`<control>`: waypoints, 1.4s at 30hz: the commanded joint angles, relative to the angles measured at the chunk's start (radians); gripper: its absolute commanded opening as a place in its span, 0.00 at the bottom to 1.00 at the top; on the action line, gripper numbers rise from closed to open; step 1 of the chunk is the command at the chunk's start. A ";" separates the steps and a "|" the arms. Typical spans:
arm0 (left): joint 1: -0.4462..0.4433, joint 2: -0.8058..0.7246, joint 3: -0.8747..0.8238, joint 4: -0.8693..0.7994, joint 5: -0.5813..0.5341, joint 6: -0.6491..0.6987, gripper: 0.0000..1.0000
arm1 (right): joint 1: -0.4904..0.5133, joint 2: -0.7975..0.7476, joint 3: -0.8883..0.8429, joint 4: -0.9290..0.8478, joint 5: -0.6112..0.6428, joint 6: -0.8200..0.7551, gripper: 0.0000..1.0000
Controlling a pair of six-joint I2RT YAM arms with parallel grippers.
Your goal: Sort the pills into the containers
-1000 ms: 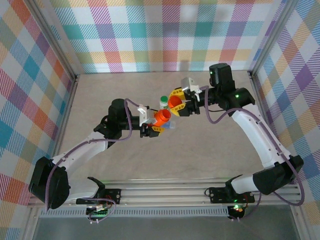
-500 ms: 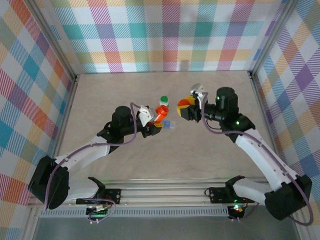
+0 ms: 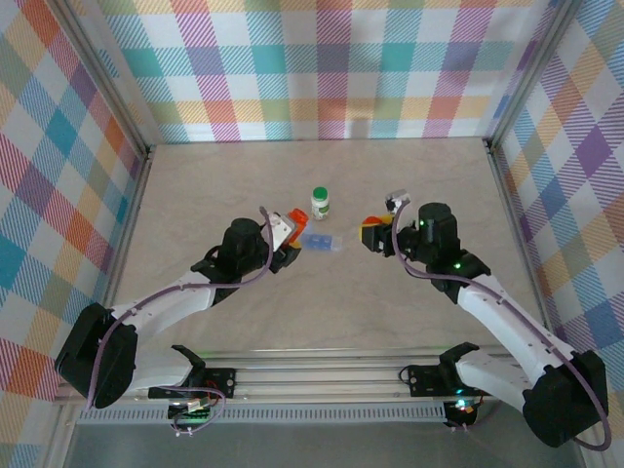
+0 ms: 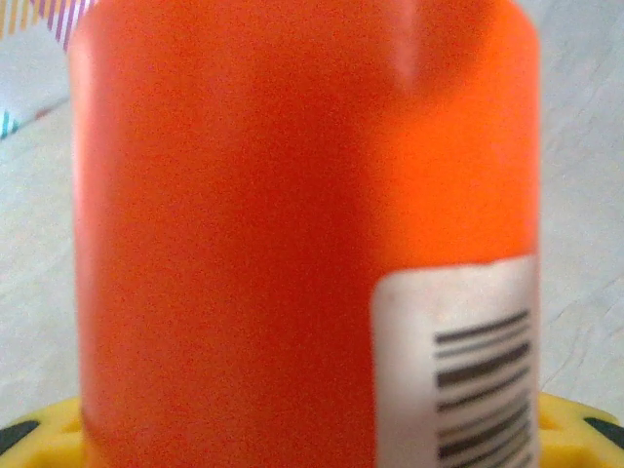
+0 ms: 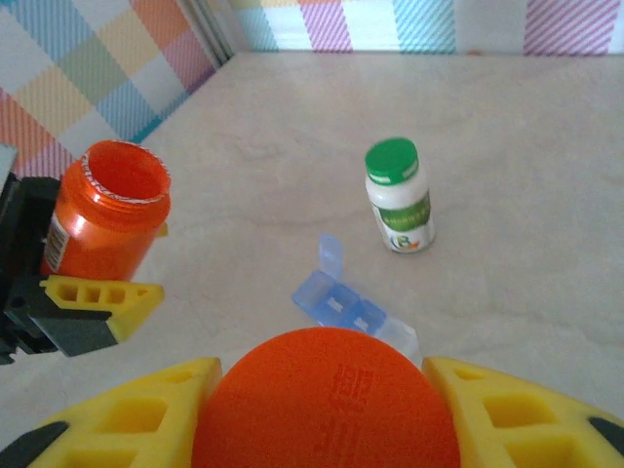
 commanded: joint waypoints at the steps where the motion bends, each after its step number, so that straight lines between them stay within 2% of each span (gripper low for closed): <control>1: -0.004 0.011 0.011 -0.103 -0.071 0.110 0.12 | 0.001 -0.012 -0.026 0.070 0.061 0.023 0.00; 5: 0.000 0.018 0.014 -0.110 -0.059 0.146 0.12 | 0.001 -0.011 -0.056 0.123 0.041 0.036 0.00; 9: 0.007 0.085 0.101 -0.225 -0.061 0.185 0.12 | 0.002 0.022 -0.077 0.177 -0.015 0.056 0.00; 16: 0.034 0.194 0.173 -0.266 -0.055 0.216 0.11 | 0.003 0.055 -0.080 0.194 -0.085 0.077 0.00; 29: 0.091 0.358 0.253 -0.322 -0.007 0.269 0.10 | 0.005 0.062 -0.085 0.193 -0.095 0.068 0.00; 42: 0.117 0.503 0.406 -0.530 0.013 0.373 0.07 | 0.006 0.078 -0.082 0.194 -0.119 0.074 0.00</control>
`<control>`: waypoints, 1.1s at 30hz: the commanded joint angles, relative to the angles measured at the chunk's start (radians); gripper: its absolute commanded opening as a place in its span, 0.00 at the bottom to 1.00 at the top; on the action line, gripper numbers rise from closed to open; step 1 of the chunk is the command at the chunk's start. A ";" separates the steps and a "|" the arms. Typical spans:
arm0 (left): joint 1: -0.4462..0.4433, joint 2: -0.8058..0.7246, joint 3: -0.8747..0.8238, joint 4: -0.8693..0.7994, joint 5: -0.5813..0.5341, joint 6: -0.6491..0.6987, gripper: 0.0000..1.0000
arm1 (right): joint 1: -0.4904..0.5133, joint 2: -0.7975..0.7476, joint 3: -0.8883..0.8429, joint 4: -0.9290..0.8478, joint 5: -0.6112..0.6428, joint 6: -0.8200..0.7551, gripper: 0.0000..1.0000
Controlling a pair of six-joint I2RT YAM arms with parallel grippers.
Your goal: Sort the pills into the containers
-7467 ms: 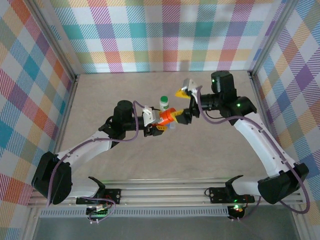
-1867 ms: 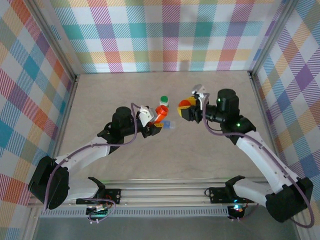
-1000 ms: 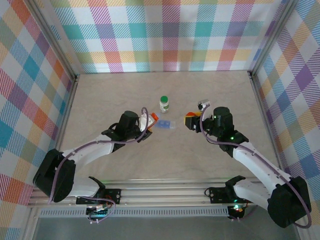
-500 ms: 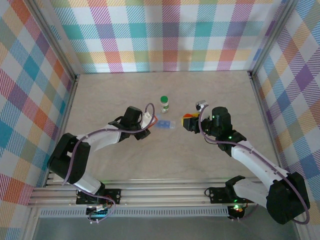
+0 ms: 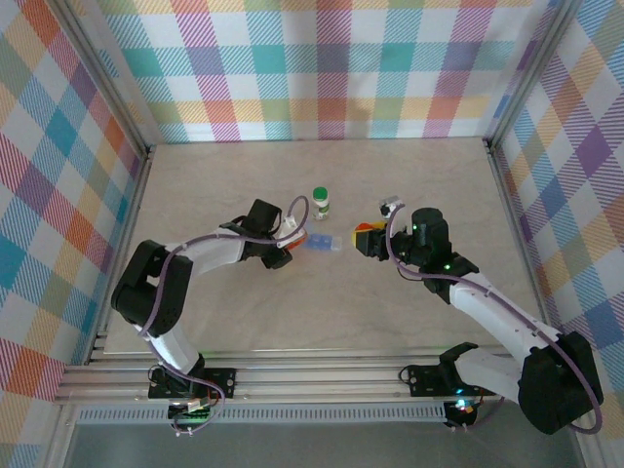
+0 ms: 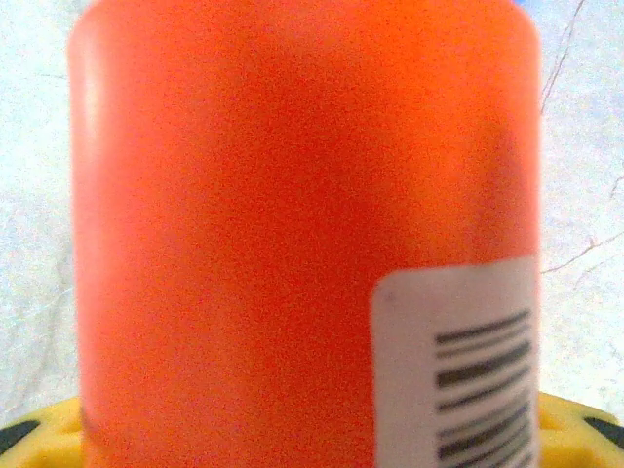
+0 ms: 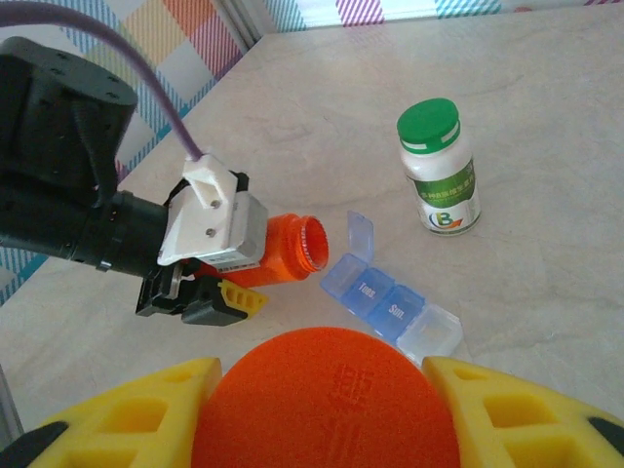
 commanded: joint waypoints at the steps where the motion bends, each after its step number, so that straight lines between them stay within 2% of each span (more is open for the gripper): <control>1: 0.006 0.036 0.068 -0.117 0.026 0.056 0.07 | 0.003 0.003 -0.006 0.037 -0.024 0.015 0.00; 33: 0.007 0.243 0.451 -0.563 -0.010 0.219 0.07 | 0.005 0.001 -0.001 0.036 -0.062 0.024 0.00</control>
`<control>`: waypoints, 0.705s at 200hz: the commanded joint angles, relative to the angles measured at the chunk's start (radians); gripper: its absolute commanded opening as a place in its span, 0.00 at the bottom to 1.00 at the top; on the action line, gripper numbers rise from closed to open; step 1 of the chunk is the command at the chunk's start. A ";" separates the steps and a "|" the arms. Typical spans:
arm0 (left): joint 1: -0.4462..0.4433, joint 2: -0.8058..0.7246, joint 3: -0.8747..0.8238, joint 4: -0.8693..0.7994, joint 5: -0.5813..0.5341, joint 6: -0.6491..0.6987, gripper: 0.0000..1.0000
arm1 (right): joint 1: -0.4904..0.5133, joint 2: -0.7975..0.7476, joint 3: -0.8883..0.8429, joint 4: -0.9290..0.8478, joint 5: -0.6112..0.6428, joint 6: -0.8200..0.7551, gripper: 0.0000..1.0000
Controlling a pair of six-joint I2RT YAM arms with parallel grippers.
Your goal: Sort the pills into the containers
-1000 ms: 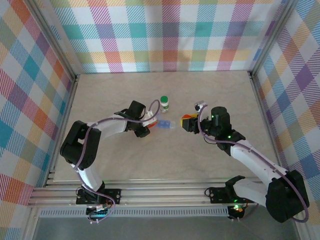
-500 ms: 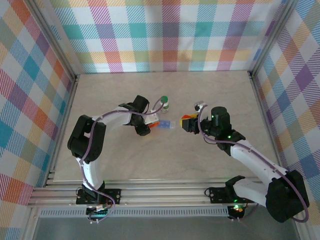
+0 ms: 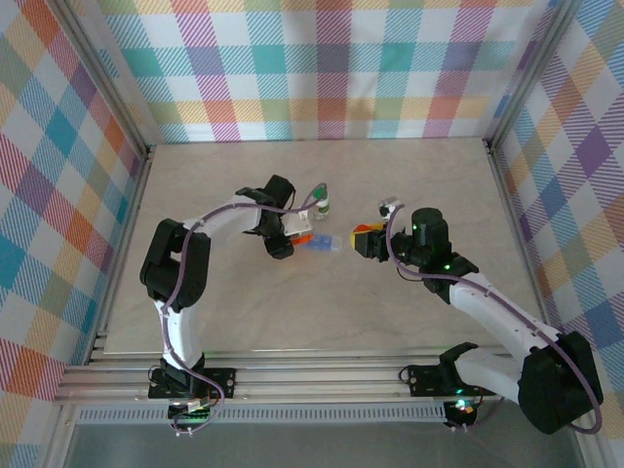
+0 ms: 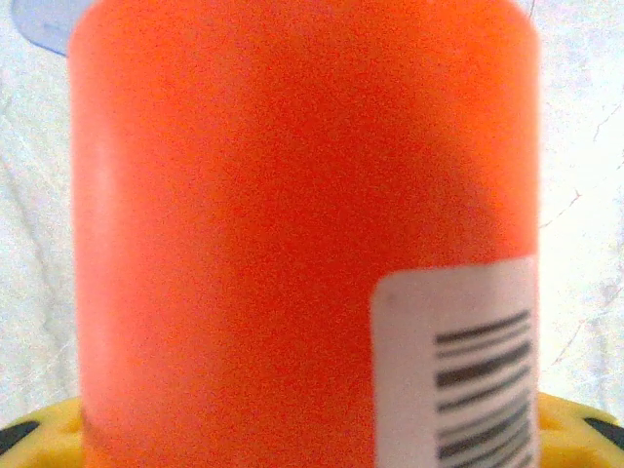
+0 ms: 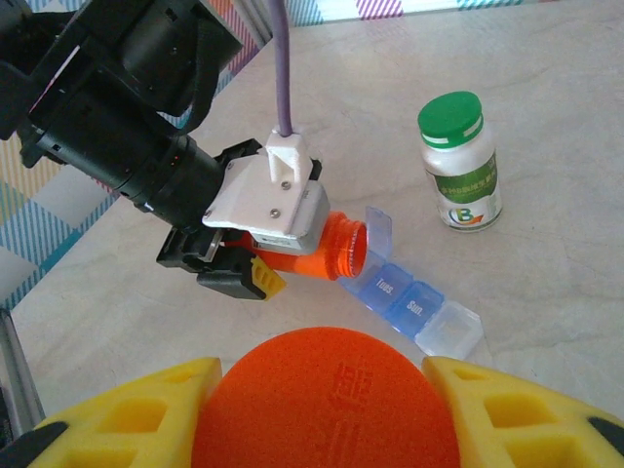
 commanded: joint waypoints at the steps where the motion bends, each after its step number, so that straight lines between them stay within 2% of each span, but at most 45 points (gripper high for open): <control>1: 0.006 0.030 0.039 -0.093 -0.017 0.034 0.07 | 0.004 0.000 -0.001 0.037 -0.028 0.016 0.00; 141: -0.047 0.084 0.136 -0.170 -0.168 0.070 0.07 | 0.005 -0.001 0.001 0.036 -0.036 0.022 0.00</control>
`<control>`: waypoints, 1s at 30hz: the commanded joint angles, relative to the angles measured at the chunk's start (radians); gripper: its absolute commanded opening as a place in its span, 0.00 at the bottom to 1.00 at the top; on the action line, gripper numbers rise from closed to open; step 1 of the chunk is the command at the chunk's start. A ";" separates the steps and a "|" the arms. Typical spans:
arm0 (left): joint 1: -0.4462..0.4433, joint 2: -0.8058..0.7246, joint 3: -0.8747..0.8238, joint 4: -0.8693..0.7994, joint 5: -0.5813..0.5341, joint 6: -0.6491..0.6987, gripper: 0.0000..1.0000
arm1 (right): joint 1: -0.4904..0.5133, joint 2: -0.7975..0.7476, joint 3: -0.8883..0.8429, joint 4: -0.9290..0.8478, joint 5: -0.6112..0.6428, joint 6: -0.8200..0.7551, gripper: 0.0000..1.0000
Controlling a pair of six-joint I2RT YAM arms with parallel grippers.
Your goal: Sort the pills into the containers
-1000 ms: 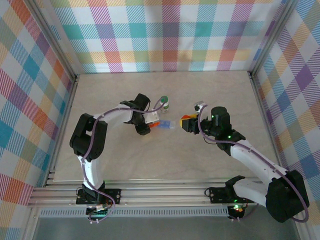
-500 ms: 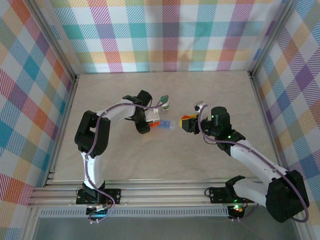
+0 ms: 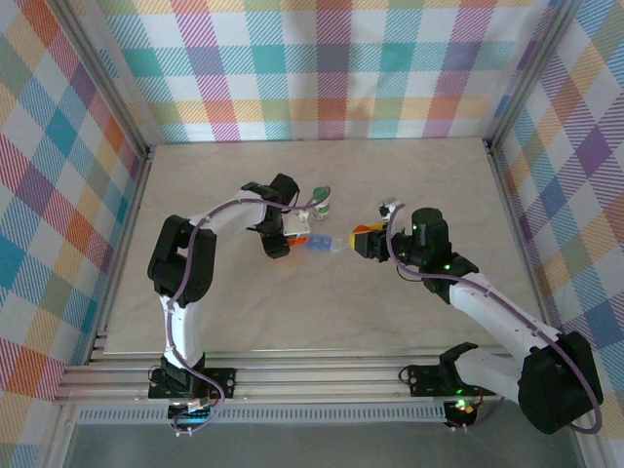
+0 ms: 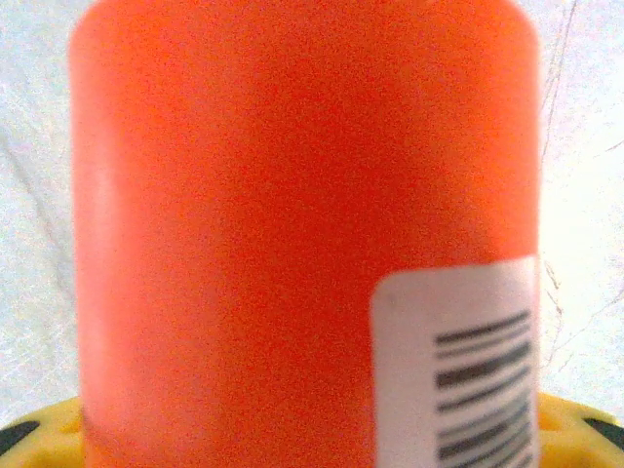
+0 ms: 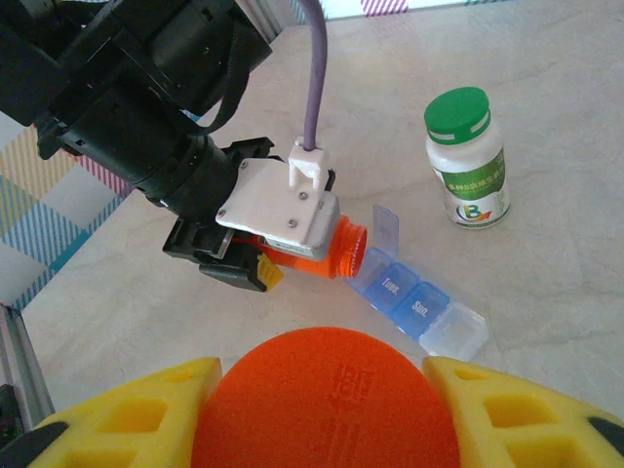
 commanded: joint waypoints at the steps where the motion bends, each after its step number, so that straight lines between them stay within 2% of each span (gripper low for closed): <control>1: -0.025 0.030 0.051 -0.053 -0.044 0.023 0.07 | 0.005 -0.001 0.001 0.036 -0.025 0.008 0.00; 30: -0.098 0.042 0.086 -0.084 -0.245 0.130 0.07 | 0.011 -0.014 0.004 0.034 -0.040 0.015 0.00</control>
